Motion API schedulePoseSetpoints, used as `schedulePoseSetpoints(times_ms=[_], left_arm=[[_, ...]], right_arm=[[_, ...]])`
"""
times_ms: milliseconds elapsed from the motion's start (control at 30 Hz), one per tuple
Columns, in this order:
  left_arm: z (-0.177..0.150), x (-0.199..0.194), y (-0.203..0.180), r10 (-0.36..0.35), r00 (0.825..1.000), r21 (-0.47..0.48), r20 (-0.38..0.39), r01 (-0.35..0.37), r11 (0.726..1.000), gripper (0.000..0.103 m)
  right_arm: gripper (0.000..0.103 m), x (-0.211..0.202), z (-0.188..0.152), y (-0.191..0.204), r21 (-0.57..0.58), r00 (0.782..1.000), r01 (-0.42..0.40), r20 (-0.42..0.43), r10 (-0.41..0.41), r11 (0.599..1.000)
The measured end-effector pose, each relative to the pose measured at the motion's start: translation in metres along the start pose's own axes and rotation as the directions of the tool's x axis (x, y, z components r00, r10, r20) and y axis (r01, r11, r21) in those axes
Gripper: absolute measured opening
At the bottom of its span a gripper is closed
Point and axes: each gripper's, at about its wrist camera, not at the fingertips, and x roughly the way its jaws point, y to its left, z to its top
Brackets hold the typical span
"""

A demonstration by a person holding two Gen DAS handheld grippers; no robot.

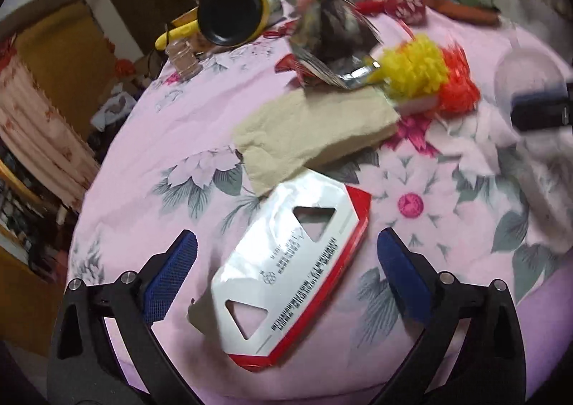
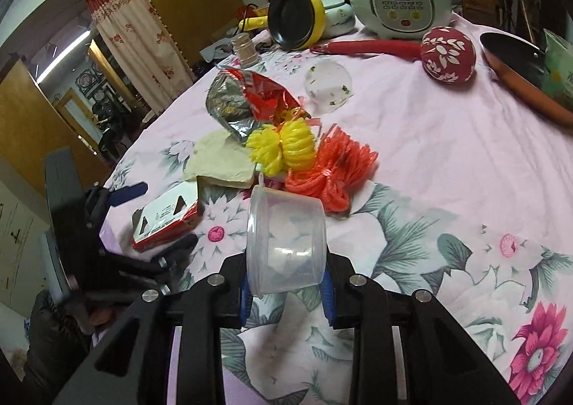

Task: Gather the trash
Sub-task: 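Grasp the clear plastic cup with the right tool while the left tool lifts the carton lid, then carry the carton lid and clear cup to the red wastebasket and release both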

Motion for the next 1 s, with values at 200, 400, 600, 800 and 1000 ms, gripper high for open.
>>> schedulePoseSetpoints(times_ms=[200, 400, 600, 800, 1000], left_arm=[[-0.005, 0.004, 0.019, -0.121, 0.992, -0.111, -0.018, 0.118, 0.987, 0.064], [-0.013, -0.050, 0.017, -0.142, 0.983, -0.189, 0.120, 0.163, 0.968, 0.062], [-0.028, -0.101, 0.029, -0.128, 0.966, -0.308, 0.226, 0.195, 0.931, 0.062], [-0.079, -0.140, 0.069, -0.022, 0.969, -0.460, 0.245, 0.137, 0.877, 0.062], [-0.150, -0.177, 0.116, 0.087, 0.965, -0.590, 0.247, 0.078, 0.804, 0.062]], right_arm=[[0.031, -0.011, 0.002, -0.001, 0.019, 0.999, -0.019, 0.035, 0.018, 1.000], [0.031, -0.025, 0.006, -0.006, 0.042, 0.996, -0.042, 0.077, 0.039, 0.998], [0.031, -0.038, 0.008, -0.008, 0.051, 0.992, -0.067, 0.115, 0.061, 0.996], [0.031, -0.059, 0.006, -0.001, 0.045, 0.979, -0.120, 0.172, 0.111, 0.992], [0.031, -0.081, -0.002, 0.004, 0.059, 0.959, -0.173, 0.236, 0.155, 0.983]])
